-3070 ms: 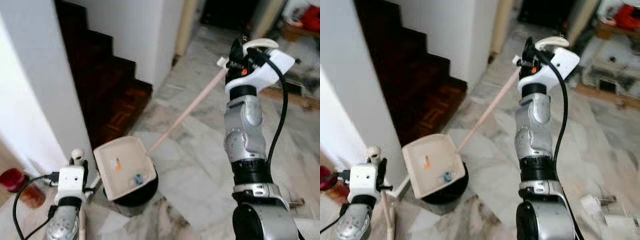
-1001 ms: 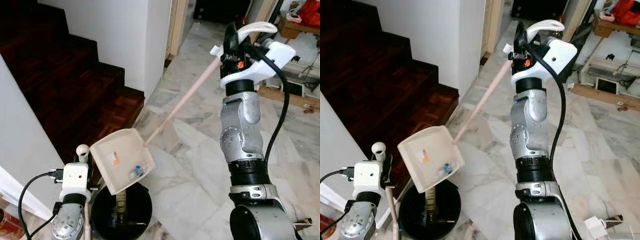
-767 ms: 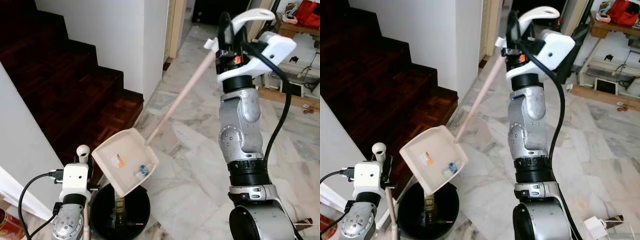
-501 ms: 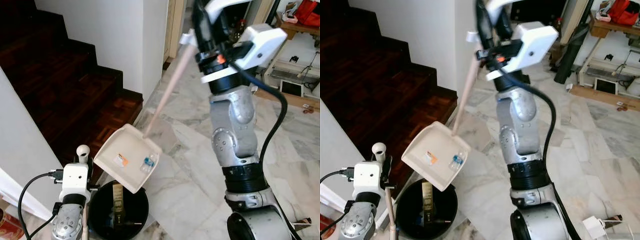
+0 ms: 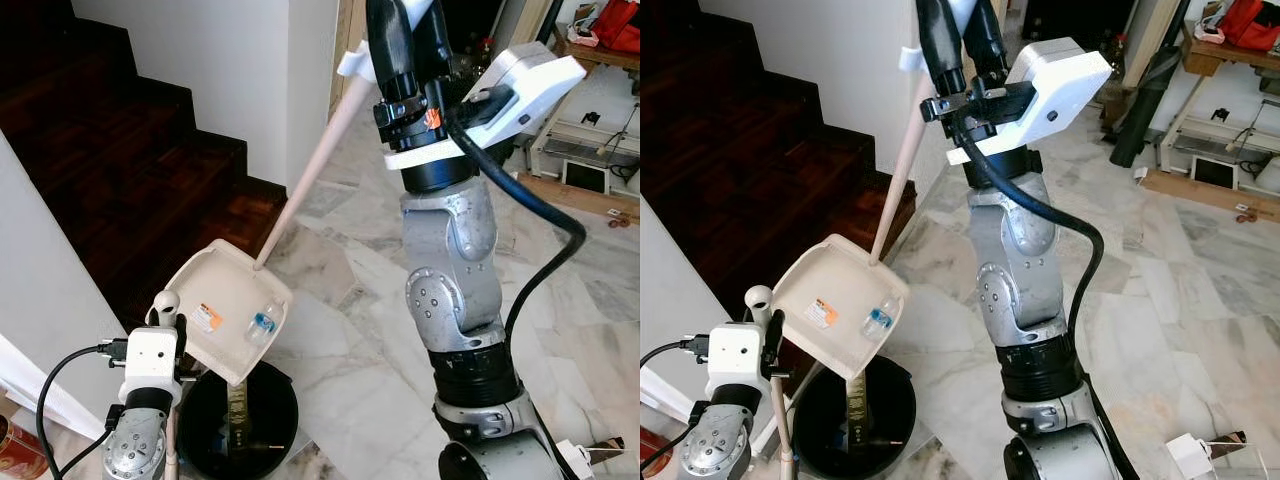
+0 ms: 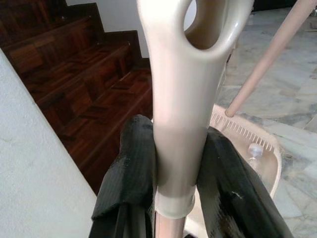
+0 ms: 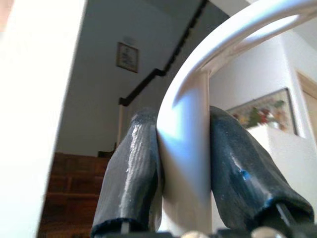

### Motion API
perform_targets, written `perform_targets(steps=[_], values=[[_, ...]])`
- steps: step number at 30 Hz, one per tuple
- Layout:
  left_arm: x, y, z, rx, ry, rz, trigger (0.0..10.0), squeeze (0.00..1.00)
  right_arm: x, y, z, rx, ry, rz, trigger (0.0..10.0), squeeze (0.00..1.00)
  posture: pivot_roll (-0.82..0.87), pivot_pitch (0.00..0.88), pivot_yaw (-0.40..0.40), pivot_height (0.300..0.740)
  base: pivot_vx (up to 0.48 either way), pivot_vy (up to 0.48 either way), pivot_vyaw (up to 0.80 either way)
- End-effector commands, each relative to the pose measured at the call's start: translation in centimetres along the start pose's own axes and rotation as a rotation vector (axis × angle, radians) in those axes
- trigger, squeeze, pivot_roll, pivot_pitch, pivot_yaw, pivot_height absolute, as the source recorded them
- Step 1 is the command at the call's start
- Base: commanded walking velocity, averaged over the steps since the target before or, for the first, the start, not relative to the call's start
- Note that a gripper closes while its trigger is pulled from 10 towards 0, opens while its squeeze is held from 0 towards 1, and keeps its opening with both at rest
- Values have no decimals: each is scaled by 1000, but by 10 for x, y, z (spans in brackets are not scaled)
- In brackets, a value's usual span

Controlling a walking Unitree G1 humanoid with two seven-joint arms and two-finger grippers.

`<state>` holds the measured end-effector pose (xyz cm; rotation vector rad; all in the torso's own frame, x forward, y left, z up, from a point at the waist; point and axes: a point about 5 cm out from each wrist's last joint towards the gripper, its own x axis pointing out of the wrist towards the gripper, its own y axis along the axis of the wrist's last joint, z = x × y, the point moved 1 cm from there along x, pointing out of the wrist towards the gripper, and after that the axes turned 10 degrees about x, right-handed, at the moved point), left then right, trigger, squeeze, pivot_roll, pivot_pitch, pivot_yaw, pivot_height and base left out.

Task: Sweep floor

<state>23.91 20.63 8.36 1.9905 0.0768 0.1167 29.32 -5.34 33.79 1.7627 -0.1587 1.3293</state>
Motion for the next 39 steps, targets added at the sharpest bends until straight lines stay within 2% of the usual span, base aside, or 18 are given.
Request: perform_targets(steps=[1,6,13,16,20,23,39], values=[[2,12,4,-8,-16,67,10000,0,5,22,-12,-34,70,94,10000,0,94,13,-74,740,0,0,0],[3,13,4,-8,-17,70,10000,0,4,22,-15,-23,84,87,10000,0,96,12,-75,740,0,0,0],[4,12,3,-6,-16,74,10000,0,2,24,-30,26,122,94,10000,0,95,11,-74,740,0,0,0],[4,13,3,-6,-19,75,10000,0,-2,26,-43,41,154,99,10000,0,97,12,-74,740,0,0,0],[3,11,3,-6,-20,73,10000,0,-3,27,-52,67,172,99,10000,0,95,12,-75,740,0,0,0],[3,9,4,-6,-20,70,10000,0,-4,30,-60,45,215,98,10000,0,94,13,-75,740,0,0,0],[3,8,5,-10,-21,71,10000,0,-6,33,-73,-30,279,90,10000,0,95,15,-78,740,0,0,0]])
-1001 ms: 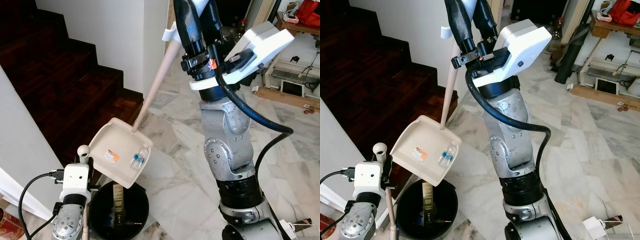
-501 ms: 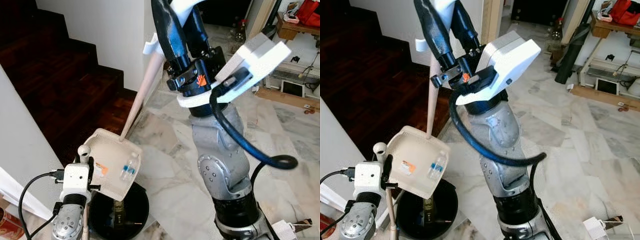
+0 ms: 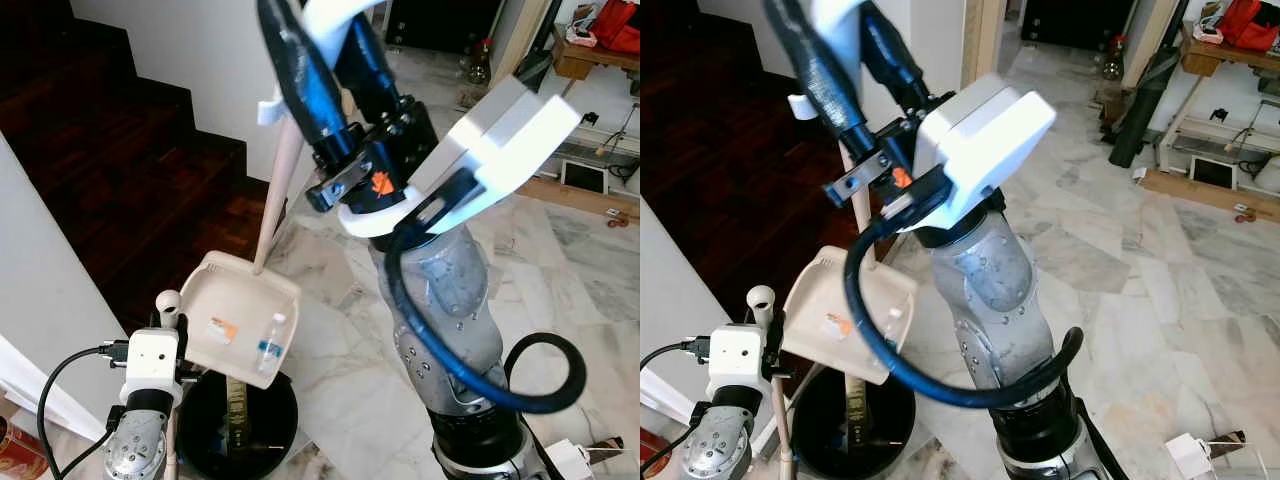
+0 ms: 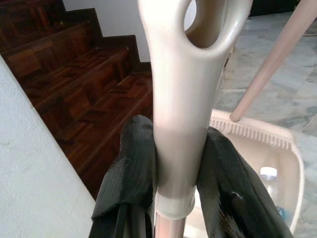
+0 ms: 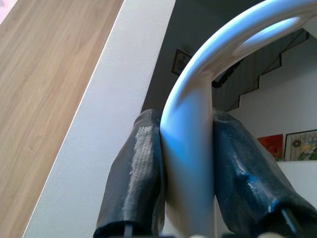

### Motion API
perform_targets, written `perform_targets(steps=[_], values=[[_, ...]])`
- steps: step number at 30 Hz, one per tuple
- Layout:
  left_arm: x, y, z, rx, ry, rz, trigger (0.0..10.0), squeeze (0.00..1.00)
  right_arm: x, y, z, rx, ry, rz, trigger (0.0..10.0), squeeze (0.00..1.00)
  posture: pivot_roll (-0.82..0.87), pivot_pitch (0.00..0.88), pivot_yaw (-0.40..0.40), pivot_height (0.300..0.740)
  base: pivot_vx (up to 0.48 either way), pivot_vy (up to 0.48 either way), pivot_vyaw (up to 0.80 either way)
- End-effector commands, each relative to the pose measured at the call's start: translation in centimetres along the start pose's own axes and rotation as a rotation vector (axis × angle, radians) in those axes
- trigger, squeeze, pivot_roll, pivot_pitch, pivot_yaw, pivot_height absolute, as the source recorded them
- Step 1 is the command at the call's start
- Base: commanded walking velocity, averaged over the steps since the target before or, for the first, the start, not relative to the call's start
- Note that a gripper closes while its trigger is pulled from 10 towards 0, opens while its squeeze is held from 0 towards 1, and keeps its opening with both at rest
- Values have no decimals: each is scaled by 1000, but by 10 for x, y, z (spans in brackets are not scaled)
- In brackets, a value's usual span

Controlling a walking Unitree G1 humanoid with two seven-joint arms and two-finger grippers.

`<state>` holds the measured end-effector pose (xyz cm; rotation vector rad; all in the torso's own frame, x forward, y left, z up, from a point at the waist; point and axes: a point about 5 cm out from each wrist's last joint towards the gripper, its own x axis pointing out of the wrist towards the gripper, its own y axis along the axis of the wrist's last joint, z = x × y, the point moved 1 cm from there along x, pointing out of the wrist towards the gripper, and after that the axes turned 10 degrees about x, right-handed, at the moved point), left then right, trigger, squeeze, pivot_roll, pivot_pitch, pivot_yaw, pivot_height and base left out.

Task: Sweep floor

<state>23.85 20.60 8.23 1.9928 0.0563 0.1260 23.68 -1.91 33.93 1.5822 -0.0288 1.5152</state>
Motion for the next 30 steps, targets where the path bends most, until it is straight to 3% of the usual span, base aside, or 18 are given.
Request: perform_targets(steps=[1,17,30], values=[[4,9,4,-11,-18,53,10000,0,4,20,-8,-30,44,93,10000,0,95,15,-78,740,0,0,0],[4,9,4,-15,-17,61,10000,0,3,21,-10,-114,56,98,10000,0,98,15,-79,740,0,0,0],[5,10,6,-18,-21,62,10000,0,1,18,-8,-127,31,74,10000,0,95,13,-80,740,0,0,0]])
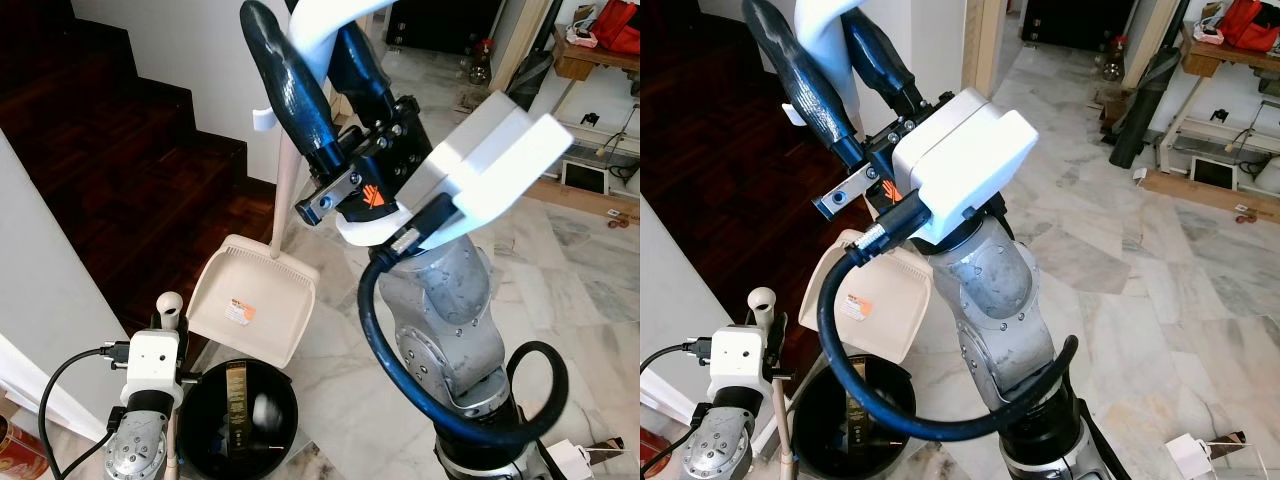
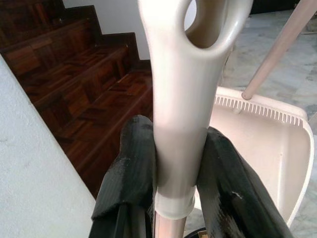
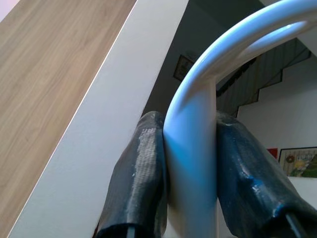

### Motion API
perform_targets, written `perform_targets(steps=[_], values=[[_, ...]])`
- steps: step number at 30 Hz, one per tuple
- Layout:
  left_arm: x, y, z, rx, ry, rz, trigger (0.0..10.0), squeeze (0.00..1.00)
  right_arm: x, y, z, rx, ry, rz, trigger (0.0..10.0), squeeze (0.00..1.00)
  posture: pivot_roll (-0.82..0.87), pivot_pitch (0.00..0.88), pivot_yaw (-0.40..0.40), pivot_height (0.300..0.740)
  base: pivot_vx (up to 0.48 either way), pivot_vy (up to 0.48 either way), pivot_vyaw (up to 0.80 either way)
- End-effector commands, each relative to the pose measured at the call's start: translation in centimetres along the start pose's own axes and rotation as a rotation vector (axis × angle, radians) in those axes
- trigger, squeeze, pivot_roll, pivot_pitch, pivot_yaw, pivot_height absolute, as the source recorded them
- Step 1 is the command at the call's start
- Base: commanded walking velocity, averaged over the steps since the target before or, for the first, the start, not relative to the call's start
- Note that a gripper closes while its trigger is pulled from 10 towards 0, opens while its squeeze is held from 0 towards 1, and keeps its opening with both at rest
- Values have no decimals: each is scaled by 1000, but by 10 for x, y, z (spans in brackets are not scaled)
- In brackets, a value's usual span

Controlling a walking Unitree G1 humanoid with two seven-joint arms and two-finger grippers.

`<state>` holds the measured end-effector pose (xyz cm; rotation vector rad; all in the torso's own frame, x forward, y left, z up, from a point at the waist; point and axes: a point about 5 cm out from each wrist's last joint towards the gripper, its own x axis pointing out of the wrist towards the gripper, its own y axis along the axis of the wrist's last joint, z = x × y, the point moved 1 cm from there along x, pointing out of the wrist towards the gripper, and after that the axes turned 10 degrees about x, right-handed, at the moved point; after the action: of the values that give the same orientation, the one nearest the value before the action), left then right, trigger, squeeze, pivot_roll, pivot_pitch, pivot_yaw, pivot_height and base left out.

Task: Sweep floor

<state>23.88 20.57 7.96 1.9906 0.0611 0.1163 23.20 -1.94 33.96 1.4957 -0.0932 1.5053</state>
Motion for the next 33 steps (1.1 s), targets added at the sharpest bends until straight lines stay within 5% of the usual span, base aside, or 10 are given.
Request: perform_targets(steps=[1,5,9,14,15,16,19,33], values=[[5,12,5,-16,-17,70,10000,0,2,15,-3,-33,11,70,10000,0,95,13,-80,740,0,0,0],[5,12,5,-17,-17,70,10000,0,-1,9,5,-64,-38,12,10000,0,96,10,-84,740,0,0,0],[5,15,8,-20,-25,71,10000,0,-17,-14,29,-138,-213,-147,10000,0,96,11,-84,740,0,0,0],[4,15,8,-20,-30,69,10000,0,-46,-28,78,-149,-450,-220,10000,0,94,10,-84,740,0,0,0],[4,15,8,-20,-30,69,10000,0,-46,-28,78,-149,-450,-220,10000,0,94,10,-84,740,0,0,0],[4,15,8,-19,-30,68,10000,0,-61,-30,97,-188,-552,-271,10000,0,91,12,-83,740,0,0,0],[4,14,7,-17,-28,65,10000,0,-83,-32,116,-255,-667,-348,10000,0,93,12,-82,740,0,0,0],[1,14,4,-37,-11,61,10000,0,-171,-33,152,-395,-961,-556,10000,0,91,16,-78,740,0,0,0]])
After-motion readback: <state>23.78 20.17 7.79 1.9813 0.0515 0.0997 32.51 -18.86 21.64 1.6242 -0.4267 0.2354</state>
